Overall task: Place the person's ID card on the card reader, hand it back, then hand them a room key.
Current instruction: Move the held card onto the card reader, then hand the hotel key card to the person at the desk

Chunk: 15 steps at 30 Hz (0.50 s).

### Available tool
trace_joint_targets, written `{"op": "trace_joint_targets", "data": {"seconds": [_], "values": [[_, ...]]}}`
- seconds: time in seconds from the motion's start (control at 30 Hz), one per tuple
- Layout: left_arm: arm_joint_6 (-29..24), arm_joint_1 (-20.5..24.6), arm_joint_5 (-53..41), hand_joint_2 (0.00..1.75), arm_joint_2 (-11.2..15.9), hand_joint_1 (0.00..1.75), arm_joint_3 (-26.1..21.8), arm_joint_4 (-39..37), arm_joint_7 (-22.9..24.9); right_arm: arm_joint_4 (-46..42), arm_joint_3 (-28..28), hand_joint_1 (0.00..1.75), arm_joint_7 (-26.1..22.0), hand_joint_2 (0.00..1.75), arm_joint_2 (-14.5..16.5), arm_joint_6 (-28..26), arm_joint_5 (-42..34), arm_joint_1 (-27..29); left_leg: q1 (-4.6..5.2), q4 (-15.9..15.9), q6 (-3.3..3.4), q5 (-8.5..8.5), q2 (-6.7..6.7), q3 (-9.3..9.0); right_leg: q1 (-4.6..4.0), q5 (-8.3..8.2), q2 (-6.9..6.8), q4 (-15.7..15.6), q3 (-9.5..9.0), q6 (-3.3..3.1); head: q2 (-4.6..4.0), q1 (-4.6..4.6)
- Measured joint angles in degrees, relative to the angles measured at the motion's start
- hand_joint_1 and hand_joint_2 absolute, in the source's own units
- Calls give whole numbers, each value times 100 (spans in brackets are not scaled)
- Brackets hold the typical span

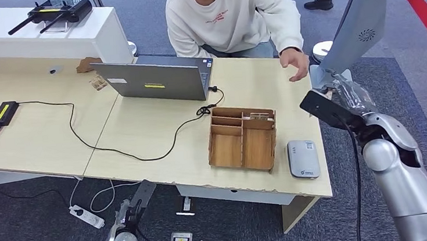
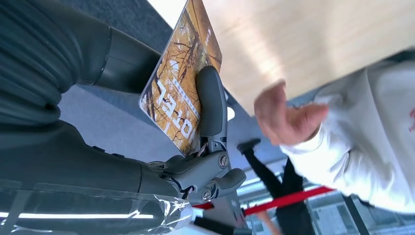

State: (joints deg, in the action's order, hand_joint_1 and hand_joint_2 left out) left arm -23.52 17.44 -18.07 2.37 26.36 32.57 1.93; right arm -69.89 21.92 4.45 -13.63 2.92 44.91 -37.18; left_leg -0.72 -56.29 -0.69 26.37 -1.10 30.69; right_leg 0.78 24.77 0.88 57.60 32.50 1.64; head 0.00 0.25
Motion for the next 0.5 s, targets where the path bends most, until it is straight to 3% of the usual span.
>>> {"op": "trace_joint_targets", "data": {"seconds": [0.5], "values": [[-8, 58, 1, 0, -45, 0, 8, 0, -96, -500, -363, 175, -78, 175, -114, -4, 41, -211, -1, 0, 0, 0, 0, 1, -1, 0, 0, 1, 0, 0, 0, -1]]}}
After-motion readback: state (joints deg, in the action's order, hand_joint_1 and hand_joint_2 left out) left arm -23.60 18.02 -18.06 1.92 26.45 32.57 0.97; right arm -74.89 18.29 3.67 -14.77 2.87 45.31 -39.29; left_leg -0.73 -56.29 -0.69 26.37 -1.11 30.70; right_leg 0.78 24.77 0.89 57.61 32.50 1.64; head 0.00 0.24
